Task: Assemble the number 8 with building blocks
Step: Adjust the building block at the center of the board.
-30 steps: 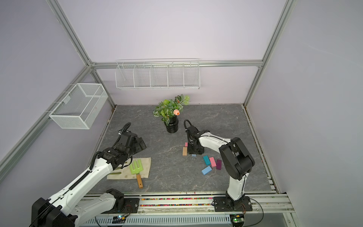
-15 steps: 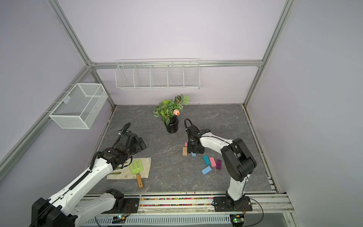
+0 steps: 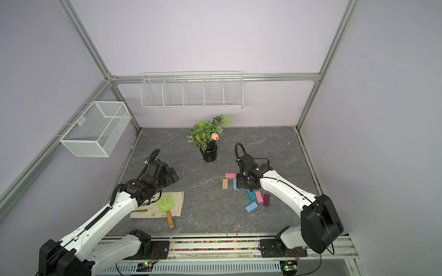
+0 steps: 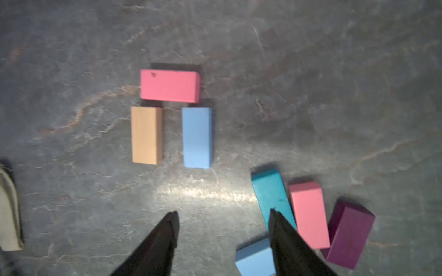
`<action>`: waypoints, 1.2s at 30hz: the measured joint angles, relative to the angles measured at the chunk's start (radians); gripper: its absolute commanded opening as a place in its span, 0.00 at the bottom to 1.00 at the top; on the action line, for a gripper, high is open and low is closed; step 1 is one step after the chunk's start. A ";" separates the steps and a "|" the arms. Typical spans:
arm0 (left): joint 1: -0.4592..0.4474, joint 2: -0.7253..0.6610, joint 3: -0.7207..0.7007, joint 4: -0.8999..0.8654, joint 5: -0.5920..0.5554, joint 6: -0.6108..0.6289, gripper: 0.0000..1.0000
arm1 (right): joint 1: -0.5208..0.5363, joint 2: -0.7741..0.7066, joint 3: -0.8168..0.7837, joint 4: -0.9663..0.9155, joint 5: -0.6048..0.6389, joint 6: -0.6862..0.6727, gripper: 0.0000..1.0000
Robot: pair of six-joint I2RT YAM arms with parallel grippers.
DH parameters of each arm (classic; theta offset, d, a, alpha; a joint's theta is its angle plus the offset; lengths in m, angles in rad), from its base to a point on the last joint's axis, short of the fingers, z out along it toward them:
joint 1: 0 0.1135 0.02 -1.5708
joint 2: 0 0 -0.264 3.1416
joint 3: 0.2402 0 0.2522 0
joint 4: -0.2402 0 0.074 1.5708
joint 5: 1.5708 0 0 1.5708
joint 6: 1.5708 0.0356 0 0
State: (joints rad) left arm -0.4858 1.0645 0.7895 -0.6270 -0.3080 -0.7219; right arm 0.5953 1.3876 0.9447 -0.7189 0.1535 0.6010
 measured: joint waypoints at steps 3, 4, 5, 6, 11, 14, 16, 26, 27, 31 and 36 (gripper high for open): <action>-0.015 0.029 0.003 0.000 0.019 -0.004 1.00 | -0.007 -0.031 -0.103 -0.023 0.016 0.005 0.55; -0.027 0.035 0.003 -0.003 0.022 -0.005 1.00 | -0.013 -0.034 -0.131 -0.028 0.018 0.005 0.55; -0.035 0.038 0.003 -0.005 0.023 -0.007 1.00 | -0.017 -0.034 -0.150 -0.031 0.019 0.004 0.55; -0.045 0.039 0.003 -0.008 0.025 -0.010 0.99 | -0.022 -0.034 -0.168 -0.031 0.019 0.004 0.55; -0.079 0.039 0.003 -0.018 0.025 -0.030 0.99 | -0.039 -0.032 -0.181 -0.007 0.014 -0.002 0.53; -0.097 0.039 0.003 -0.019 0.026 -0.038 1.00 | -0.042 -0.014 -0.180 0.014 0.014 -0.009 0.52; -0.099 0.039 0.003 -0.022 0.025 -0.042 1.00 | -0.045 0.009 -0.176 0.023 0.014 -0.016 0.52; -0.099 0.039 0.003 -0.022 0.024 -0.049 1.00 | -0.057 0.105 -0.114 0.043 0.008 -0.050 0.50; -0.099 0.039 0.003 -0.022 0.025 -0.049 0.99 | -0.058 0.113 -0.107 0.043 0.008 -0.053 0.50; -0.099 0.040 0.003 -0.022 0.025 -0.049 1.00 | -0.058 0.130 -0.093 0.043 0.010 -0.058 0.49; -0.099 0.045 0.003 -0.022 0.025 -0.049 1.00 | -0.058 0.130 -0.093 0.043 0.011 -0.060 0.49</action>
State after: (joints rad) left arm -0.5846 1.1095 0.7929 -0.6487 -0.2832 -0.7708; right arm 0.5373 1.5173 0.8516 -0.6758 0.1646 0.5411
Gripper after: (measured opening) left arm 0.995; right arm 0.495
